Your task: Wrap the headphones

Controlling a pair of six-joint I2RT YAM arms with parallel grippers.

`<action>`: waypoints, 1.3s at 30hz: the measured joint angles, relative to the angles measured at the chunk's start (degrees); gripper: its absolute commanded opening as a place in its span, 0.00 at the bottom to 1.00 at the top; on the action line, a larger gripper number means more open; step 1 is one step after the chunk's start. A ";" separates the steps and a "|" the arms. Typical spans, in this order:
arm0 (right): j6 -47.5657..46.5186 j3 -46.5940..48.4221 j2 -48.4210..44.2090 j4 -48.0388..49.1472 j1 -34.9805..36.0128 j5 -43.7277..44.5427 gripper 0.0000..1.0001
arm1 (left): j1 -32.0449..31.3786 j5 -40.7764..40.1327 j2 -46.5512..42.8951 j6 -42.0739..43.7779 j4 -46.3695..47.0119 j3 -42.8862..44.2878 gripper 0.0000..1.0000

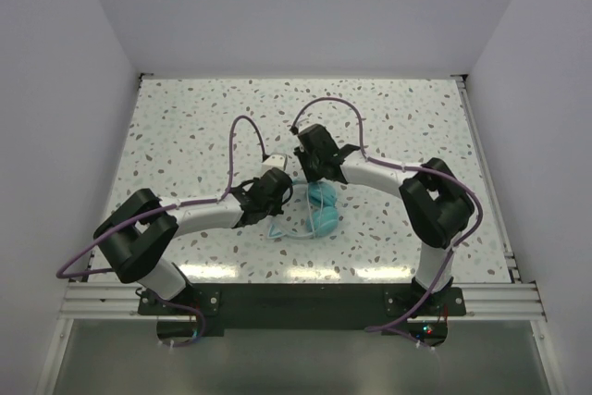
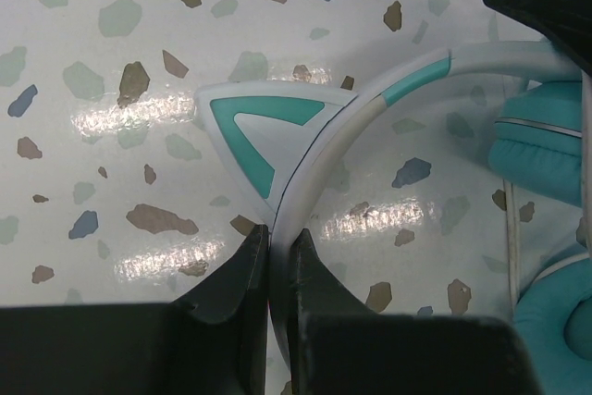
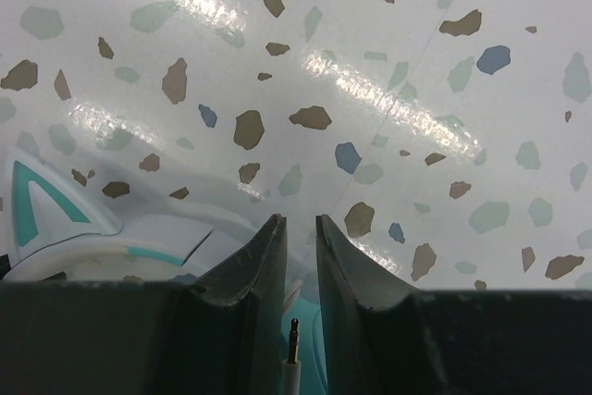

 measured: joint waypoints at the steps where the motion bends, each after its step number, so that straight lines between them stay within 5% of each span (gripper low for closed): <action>1: 0.09 0.00 0.00 0.13 0.00 0.02 0.26 | 0.00 0.00 -0.02 -0.13 -0.04 0.00 0.10; 20: 0.13 8.39 0.24 -2.16 -0.09 0.09 0.47 | -0.31 -0.07 -0.48 -0.55 -2.32 2.73 0.32; 39: 0.33 9.05 -1.77 -6.38 -1.25 0.37 0.54 | 0.13 -0.74 -2.62 0.15 -2.78 4.22 0.44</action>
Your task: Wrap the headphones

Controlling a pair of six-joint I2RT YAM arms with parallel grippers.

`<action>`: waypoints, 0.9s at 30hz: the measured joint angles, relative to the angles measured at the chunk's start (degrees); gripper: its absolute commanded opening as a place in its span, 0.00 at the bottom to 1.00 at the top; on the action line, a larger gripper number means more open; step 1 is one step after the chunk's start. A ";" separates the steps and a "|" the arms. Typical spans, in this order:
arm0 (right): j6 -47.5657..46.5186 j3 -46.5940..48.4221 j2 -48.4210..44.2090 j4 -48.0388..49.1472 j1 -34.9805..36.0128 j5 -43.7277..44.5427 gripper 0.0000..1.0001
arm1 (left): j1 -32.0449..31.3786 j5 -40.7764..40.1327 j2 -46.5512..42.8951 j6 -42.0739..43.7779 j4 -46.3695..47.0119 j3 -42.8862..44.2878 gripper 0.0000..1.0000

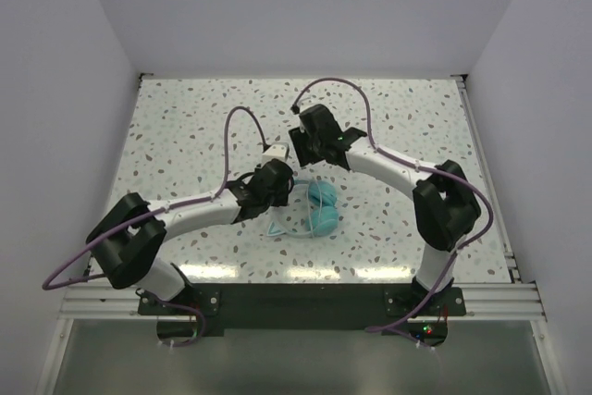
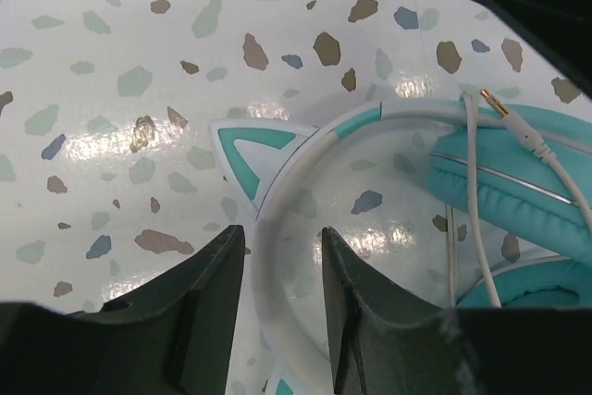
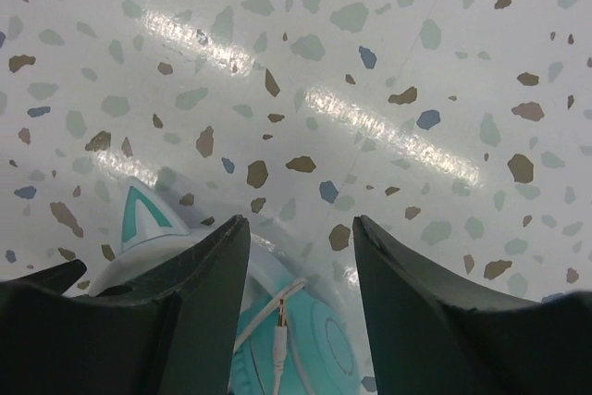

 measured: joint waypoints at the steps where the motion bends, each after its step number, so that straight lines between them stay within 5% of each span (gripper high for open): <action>1: 0.09 0.00 -0.66 -0.26 -0.17 0.07 0.54 | 0.20 -0.02 -0.33 0.28 -0.02 0.00 0.44; 11: 2.64 -1.51 -12.22 -1.90 -2.97 0.90 0.69 | 2.38 0.22 -6.45 0.90 -0.72 0.00 0.53; 20: 5.51 -11.58 -29.55 -4.04 -4.66 1.84 0.99 | 2.38 1.09 -18.01 0.83 -2.78 0.04 0.60; 27: 7.65 -21.11 -44.24 -6.40 -4.74 2.95 0.99 | 2.38 2.16 -23.28 0.85 -6.47 0.26 0.68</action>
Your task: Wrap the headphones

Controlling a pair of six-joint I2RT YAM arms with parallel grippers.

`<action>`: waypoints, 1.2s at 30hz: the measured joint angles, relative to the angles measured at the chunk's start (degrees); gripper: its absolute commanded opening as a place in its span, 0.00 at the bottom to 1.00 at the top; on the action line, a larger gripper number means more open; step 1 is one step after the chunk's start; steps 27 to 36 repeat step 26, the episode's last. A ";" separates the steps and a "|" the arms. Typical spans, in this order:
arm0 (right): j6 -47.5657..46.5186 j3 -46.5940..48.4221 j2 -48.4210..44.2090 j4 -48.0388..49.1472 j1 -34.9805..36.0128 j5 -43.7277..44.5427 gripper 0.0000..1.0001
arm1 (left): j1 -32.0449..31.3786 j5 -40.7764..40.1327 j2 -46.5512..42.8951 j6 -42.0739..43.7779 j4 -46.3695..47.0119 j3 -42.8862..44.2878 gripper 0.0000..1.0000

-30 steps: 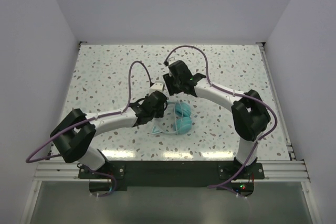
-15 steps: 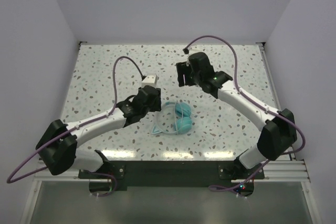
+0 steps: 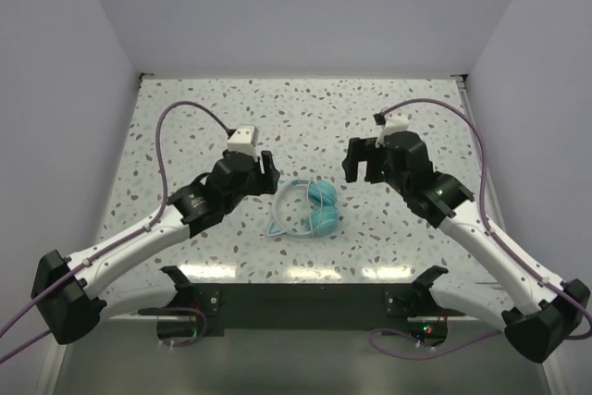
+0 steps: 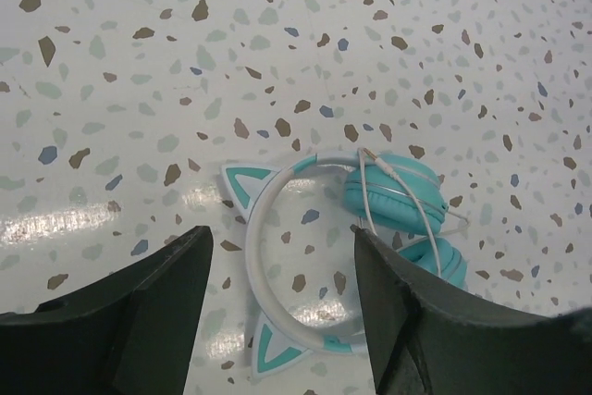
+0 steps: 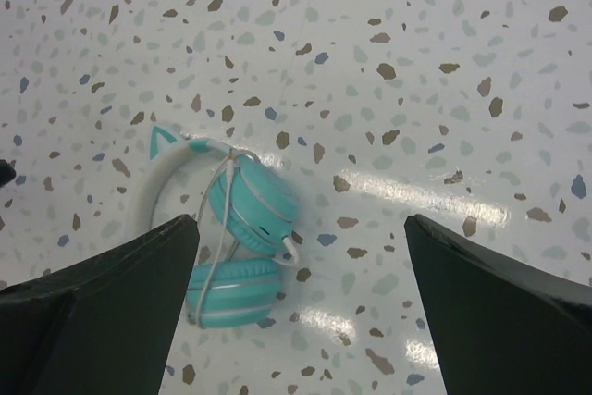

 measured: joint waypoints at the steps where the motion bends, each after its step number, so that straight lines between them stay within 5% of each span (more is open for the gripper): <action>1: 0.28 -1.05 -1.64 -0.46 0.00 0.13 0.99 | 0.00 0.13 -1.01 0.00 -0.33 -0.24 0.69; 13: 4.81 -13.70 -18.34 -7.23 0.00 3.52 0.99 | 0.00 0.22 -14.97 0.02 -1.57 -8.24 0.70; 36: 5.90 -16.02 -18.64 -9.38 0.00 4.61 0.99 | 0.00 -0.48 -18.01 0.02 -2.73 -10.71 0.71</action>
